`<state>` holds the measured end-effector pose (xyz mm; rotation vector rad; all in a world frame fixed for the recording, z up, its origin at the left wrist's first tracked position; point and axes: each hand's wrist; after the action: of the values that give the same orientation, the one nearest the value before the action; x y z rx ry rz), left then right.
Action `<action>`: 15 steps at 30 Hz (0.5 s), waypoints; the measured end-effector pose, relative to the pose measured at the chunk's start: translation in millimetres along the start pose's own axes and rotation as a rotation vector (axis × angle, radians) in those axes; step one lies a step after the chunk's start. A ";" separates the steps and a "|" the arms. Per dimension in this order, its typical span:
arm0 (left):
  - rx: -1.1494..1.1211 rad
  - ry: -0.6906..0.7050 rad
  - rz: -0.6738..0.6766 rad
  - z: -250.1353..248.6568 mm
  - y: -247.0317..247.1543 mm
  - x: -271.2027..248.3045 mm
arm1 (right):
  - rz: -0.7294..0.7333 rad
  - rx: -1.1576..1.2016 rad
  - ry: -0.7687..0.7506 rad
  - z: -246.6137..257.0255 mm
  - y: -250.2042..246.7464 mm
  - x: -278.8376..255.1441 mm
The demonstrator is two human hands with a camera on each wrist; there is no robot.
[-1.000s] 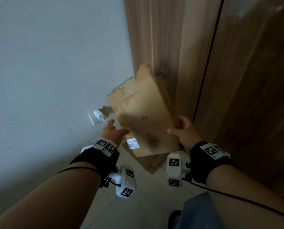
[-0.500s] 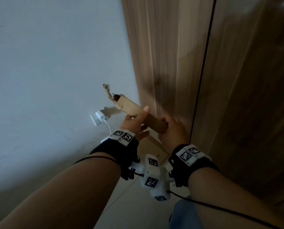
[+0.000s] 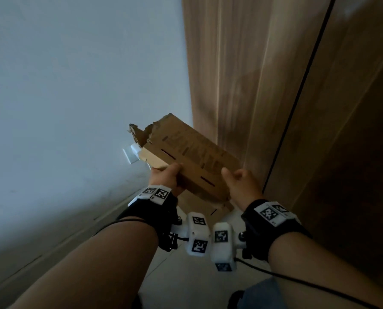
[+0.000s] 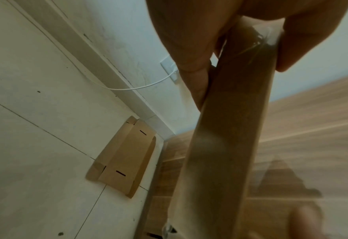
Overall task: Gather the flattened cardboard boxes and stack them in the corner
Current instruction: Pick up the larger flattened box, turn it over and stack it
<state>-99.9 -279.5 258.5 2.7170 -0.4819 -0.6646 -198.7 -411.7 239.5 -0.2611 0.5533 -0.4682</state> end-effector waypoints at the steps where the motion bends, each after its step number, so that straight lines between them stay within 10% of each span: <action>1: -0.004 -0.007 -0.006 3.2 -2.4 6.8 | 0.012 0.092 0.080 -4.2 -3.4 8.4; 15: -0.003 -0.149 0.020 53.4 -46.3 110.7 | 0.214 0.588 0.347 -47.9 16.9 115.0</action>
<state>-21.9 -291.9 153.5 2.6681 -0.5423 -0.8661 -133.1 -459.1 143.2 0.4469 0.7452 -0.4503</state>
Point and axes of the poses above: each hand's wrist, its own x-axis towards the middle knuckle, its own y-axis out of the palm, z = x × y, and after that the axes turned 12 degrees about z, right-handed
